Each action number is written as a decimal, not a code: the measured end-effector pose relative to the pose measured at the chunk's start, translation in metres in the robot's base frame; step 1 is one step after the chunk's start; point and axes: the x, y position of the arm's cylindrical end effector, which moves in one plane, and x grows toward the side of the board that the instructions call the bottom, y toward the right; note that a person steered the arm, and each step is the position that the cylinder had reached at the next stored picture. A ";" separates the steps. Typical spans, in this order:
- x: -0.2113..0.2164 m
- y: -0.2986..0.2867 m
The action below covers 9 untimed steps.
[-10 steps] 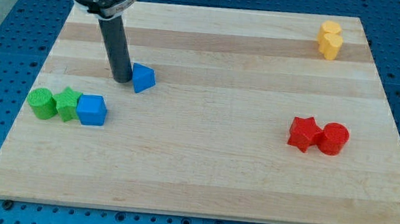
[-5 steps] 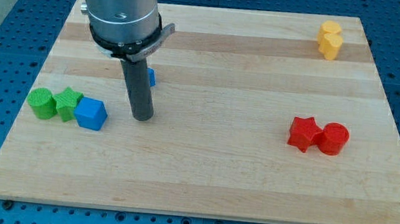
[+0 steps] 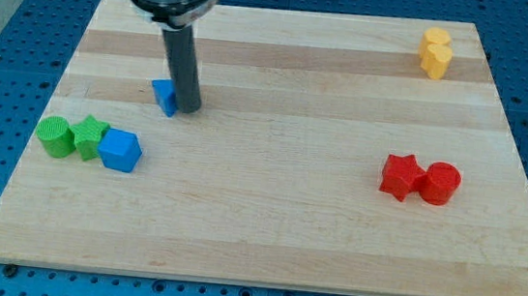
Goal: Push the blue triangle towards top
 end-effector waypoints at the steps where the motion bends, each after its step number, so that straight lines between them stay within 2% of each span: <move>1: -0.014 -0.030; 2: -0.014 -0.035; 3: 0.017 -0.051; 5: 0.017 -0.072; 7: -0.065 -0.069; 8: -0.066 -0.069; 9: -0.089 -0.068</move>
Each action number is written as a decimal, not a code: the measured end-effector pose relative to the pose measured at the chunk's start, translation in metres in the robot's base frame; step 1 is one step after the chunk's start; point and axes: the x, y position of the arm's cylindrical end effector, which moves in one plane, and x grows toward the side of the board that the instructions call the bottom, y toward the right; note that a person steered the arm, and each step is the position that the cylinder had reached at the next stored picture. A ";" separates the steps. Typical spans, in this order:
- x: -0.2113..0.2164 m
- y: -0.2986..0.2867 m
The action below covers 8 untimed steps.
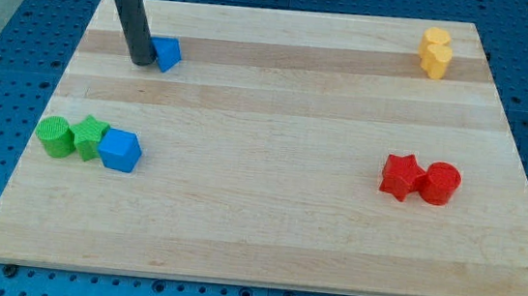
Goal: Push the blue triangle towards top
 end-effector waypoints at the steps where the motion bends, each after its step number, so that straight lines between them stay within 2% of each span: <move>1: 0.000 0.000; 2: 0.030 0.011; 3: 0.037 0.037; 5: -0.004 0.031; 7: -0.006 0.008; 8: -0.034 -0.002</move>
